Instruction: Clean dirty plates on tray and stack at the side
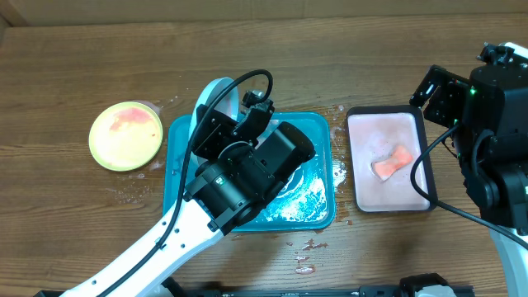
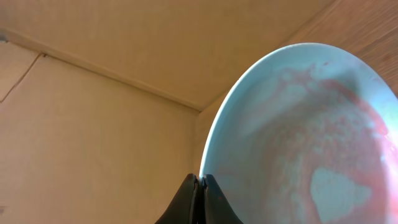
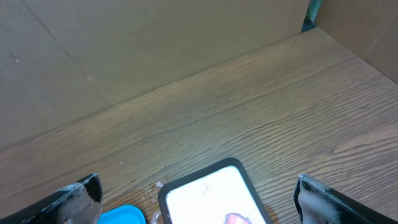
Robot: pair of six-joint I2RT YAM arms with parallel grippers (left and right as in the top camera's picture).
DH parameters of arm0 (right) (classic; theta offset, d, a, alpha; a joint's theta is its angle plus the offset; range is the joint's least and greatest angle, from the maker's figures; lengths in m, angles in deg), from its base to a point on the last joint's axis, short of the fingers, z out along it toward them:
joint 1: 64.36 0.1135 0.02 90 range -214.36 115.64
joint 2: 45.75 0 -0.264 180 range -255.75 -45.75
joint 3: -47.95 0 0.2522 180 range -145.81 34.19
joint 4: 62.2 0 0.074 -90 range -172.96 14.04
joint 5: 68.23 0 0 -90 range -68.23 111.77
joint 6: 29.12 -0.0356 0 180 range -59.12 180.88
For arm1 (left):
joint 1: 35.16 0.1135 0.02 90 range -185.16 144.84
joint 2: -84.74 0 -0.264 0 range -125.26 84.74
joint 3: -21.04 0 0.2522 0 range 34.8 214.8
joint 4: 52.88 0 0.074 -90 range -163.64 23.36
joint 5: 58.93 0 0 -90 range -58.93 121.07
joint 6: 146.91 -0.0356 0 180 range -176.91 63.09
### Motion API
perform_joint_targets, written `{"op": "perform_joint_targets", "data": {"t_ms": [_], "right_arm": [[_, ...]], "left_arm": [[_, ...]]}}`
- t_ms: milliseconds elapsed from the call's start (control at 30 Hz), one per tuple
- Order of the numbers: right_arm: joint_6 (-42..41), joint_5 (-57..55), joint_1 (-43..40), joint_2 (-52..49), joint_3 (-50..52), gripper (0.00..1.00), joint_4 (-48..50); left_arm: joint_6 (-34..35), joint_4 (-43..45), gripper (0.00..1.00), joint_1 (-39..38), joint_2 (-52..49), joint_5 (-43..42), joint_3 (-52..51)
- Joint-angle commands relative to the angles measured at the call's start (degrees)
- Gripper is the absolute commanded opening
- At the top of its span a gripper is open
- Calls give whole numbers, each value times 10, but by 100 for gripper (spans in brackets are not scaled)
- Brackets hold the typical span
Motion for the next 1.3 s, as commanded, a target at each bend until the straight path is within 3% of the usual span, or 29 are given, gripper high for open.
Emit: {"op": "perform_joint_targets", "data": {"t_ms": [0,500,1267], "right_arm": [[2,0,4,4,-7,100,3],[2,0,4,4,-7,100,3],[2,0,4,4,-7,100,3]], "left_arm": [[-15,5,4,-4,12,24,17],[-83,72,4,-4,12,24,17],[-88,76,5,-4,12,23,17]]}}
